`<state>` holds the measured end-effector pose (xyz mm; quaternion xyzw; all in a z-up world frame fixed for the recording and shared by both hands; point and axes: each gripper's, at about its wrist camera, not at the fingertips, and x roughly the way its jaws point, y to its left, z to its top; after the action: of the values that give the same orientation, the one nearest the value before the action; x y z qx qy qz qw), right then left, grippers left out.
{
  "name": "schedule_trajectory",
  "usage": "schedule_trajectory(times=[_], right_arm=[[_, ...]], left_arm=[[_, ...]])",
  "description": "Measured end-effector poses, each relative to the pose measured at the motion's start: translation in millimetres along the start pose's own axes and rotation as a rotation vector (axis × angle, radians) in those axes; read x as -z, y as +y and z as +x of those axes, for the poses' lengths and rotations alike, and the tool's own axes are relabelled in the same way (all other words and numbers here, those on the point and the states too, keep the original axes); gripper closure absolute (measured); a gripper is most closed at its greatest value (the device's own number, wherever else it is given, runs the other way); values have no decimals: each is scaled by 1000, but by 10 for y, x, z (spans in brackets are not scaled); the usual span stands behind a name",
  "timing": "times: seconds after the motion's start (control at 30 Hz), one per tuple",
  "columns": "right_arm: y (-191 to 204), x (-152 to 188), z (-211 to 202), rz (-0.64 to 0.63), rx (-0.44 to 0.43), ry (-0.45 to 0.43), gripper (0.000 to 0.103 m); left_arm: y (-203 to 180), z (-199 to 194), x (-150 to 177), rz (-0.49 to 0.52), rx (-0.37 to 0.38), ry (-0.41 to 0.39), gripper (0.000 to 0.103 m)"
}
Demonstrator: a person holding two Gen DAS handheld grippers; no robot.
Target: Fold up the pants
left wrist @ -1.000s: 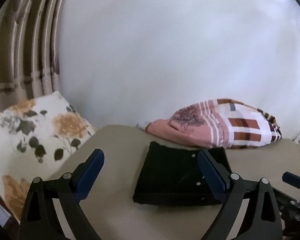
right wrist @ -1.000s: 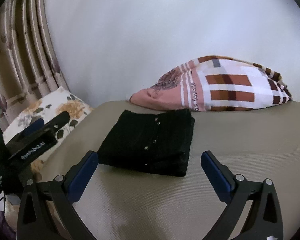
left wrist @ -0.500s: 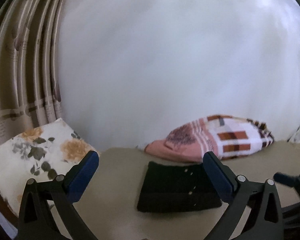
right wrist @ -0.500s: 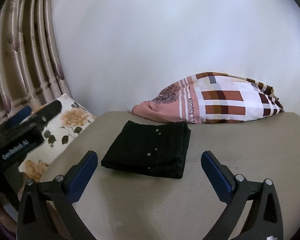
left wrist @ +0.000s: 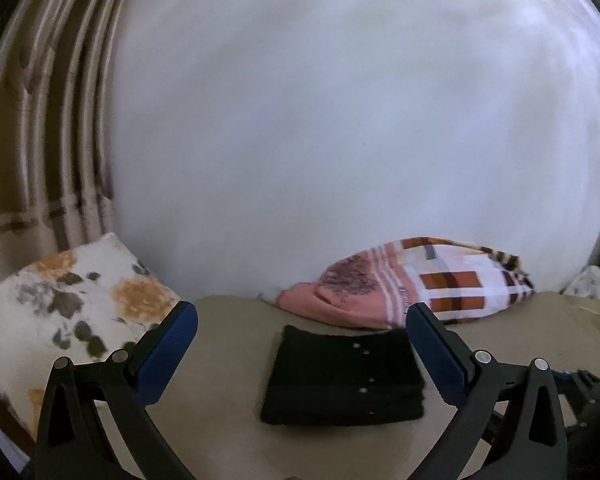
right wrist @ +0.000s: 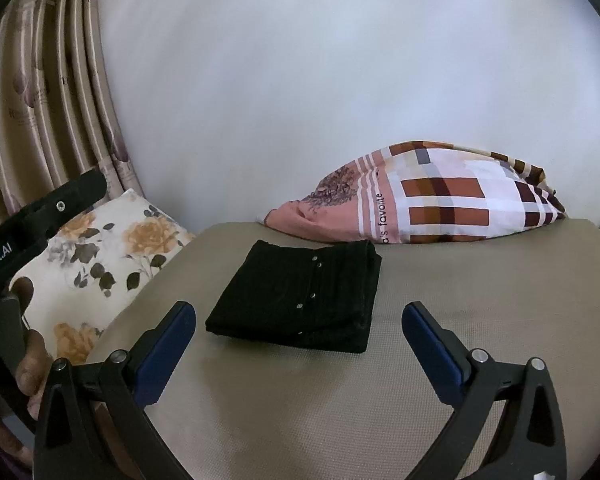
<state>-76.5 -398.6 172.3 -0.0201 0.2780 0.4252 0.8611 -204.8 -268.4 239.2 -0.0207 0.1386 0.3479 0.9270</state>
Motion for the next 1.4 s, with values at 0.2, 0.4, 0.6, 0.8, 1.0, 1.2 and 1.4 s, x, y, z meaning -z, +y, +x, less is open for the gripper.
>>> schedule_trajectory(times=[0.2, 0.4, 0.6, 0.8, 1.0, 1.2, 1.4], right_arm=[[-7, 16, 18, 11, -2, 6, 0], [-48, 42, 32, 37, -8, 16, 0], [-47, 41, 32, 32, -12, 15, 0], [-41, 41, 57, 22, -22, 24, 0], [-49, 35, 65, 16, -21, 24, 0], [-54, 48, 71, 21, -20, 33, 0], [-95, 68, 101, 25, -25, 41, 0]], left_arm=[[12, 44, -1, -23, 36, 36, 0], [70, 58, 6, -61, 60, 38, 0], [88, 61, 15, -65, 67, 38, 0], [58, 86, 37, -47, 61, 47, 0], [24, 82, 70, -37, 52, 39, 0], [2, 87, 89, -26, 48, 49, 0], [61, 151, 146, -33, 63, 77, 0]])
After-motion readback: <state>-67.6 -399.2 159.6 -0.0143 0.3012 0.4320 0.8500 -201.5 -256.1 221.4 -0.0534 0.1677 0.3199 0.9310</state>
